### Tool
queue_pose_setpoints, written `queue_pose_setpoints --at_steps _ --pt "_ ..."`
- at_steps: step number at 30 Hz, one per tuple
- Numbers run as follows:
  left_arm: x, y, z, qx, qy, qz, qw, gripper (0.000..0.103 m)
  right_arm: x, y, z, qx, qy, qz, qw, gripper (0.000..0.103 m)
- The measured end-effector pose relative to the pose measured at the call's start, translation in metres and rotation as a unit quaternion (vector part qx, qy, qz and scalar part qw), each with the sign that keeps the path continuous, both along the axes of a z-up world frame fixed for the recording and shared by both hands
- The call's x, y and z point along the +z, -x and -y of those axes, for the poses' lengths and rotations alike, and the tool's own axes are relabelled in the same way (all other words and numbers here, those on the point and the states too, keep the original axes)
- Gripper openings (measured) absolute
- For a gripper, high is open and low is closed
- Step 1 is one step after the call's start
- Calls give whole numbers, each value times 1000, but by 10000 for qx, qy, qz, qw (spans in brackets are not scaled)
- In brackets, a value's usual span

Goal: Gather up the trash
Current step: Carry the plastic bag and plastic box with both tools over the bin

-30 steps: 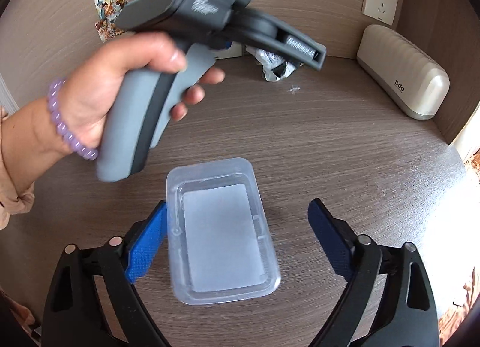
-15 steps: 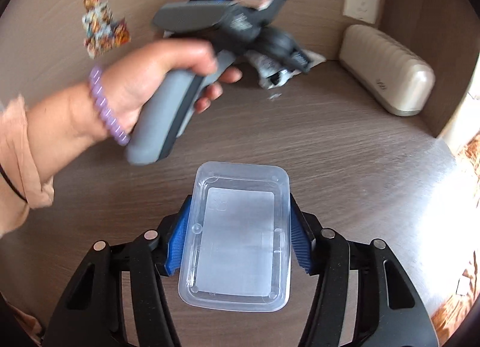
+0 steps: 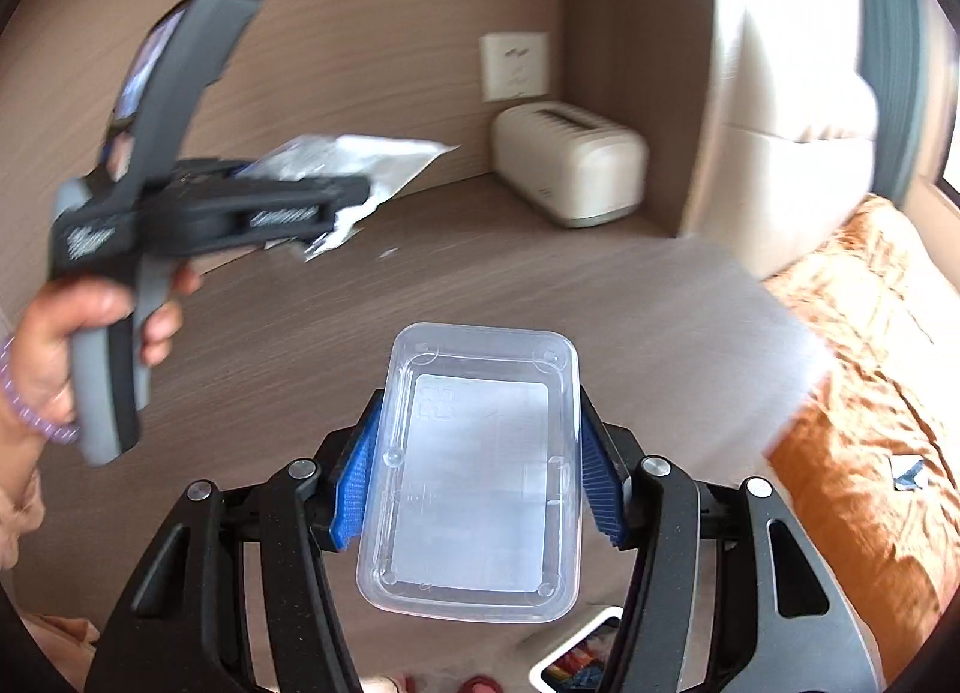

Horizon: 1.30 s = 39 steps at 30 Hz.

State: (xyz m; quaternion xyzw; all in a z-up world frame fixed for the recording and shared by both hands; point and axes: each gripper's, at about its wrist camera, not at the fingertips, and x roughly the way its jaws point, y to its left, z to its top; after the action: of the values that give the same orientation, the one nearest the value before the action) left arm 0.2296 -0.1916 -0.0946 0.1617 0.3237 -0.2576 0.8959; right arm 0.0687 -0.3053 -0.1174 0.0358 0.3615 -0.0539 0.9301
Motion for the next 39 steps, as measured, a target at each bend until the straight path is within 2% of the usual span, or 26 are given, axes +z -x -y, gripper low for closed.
queue_pose_setpoints --at_steps 7,12,19,28,39 --pt "18 66 34 -469 117 -54 9988 56 16 60 32 -615 125 172 9979 59" --pt "12 105 64 -898 92 -161 9958 56 19 103 56 -1047 77 169 9943 59" --pt "1 149 97 -1246 26 -285 9918 56 16 150 87 -1429 51 115 9897 59" --pt "-14 197 129 -1580 -101 -402 9866 56 4 193 118 -1682 -132 59 9857 59" --pt "-49 235 154 -2009 -500 -624 9764 56 -21 221 143 -1884 -379 -186 9812 59"
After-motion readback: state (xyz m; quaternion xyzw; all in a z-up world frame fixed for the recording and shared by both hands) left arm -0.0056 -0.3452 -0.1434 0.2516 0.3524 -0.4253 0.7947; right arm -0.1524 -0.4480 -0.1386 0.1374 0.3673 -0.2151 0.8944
